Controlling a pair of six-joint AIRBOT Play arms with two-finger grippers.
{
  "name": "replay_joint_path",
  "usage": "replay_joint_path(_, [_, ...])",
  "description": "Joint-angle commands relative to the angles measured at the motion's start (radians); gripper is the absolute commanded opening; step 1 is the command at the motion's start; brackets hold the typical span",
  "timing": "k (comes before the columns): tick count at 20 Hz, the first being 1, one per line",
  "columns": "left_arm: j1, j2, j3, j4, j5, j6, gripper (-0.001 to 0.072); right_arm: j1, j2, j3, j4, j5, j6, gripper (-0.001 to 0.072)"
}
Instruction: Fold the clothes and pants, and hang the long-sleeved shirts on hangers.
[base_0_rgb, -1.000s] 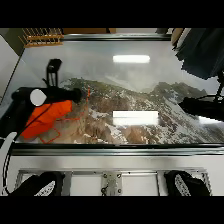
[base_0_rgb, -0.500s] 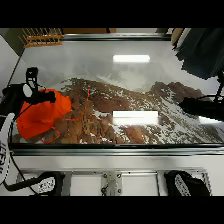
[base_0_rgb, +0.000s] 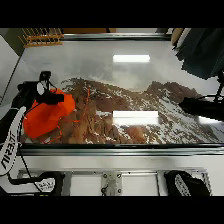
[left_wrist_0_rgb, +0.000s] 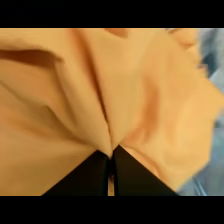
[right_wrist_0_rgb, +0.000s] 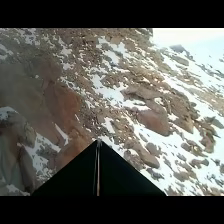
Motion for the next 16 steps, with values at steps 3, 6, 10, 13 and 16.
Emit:
replay_joint_path(3, [-0.267, 0.190, 0.277, -0.006, -0.019, 0.024, 0.0013, 0.001, -0.001, 0.000, 0.000, -0.001, 0.000, 0.0012])
replay_joint_path(6, [-0.491, 0.289, 0.397, -0.006, -0.010, 0.101, 0.0013, 0.001, -0.001, 0.000, 0.014, 0.000, 0.010, 0.0012])
replay_joint_path(10, [-0.711, 0.361, 0.446, -0.004, -0.041, 0.145, 0.0013, -0.007, 0.000, 0.013, 0.090, 0.007, -0.042, 0.0007])
replay_joint_path(13, [-0.776, 0.339, 0.422, -0.005, -0.175, 0.145, 0.0013, -0.050, 0.000, 0.068, 0.066, -0.017, -0.048, 0.0007])
replay_joint_path(16, [-0.782, 0.282, 0.293, -0.014, -0.158, 0.103, 0.0013, -0.076, 0.002, 0.081, 0.064, -0.016, -0.048, 0.0007])
